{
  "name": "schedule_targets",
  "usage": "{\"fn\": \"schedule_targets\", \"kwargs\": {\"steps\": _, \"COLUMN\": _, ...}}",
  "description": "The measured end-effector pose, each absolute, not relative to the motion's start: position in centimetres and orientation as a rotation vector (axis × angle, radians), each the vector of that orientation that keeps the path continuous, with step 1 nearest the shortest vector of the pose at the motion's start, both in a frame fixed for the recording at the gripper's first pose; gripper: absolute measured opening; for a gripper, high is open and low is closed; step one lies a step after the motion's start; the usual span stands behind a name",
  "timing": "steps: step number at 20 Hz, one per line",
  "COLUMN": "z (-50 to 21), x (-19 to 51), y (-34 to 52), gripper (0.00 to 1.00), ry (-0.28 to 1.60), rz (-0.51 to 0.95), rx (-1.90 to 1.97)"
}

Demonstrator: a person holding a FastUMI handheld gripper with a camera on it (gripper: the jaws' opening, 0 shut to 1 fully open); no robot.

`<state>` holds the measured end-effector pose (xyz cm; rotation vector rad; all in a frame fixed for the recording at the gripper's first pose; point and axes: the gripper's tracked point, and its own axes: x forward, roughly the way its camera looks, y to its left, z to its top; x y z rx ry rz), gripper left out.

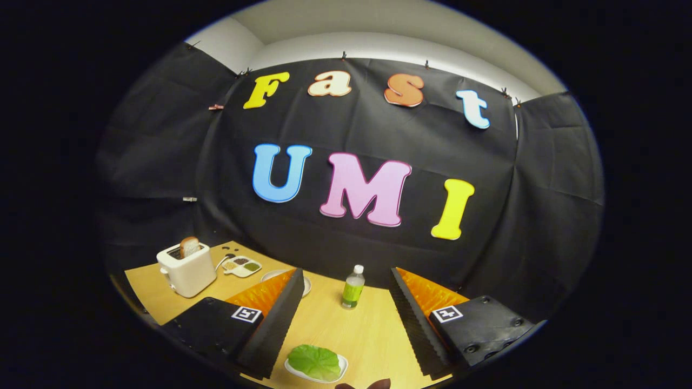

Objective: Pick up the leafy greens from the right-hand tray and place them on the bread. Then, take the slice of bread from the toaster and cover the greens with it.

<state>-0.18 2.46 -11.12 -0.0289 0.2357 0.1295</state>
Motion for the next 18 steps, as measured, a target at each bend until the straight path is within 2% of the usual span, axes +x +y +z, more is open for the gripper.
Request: {"fn": "schedule_targets", "kwargs": {"steps": 18, "z": -34.7, "x": -2.8, "y": 6.9, "gripper": 0.98, "ry": 0.708, "rz": 0.377, "rx": -0.034}}
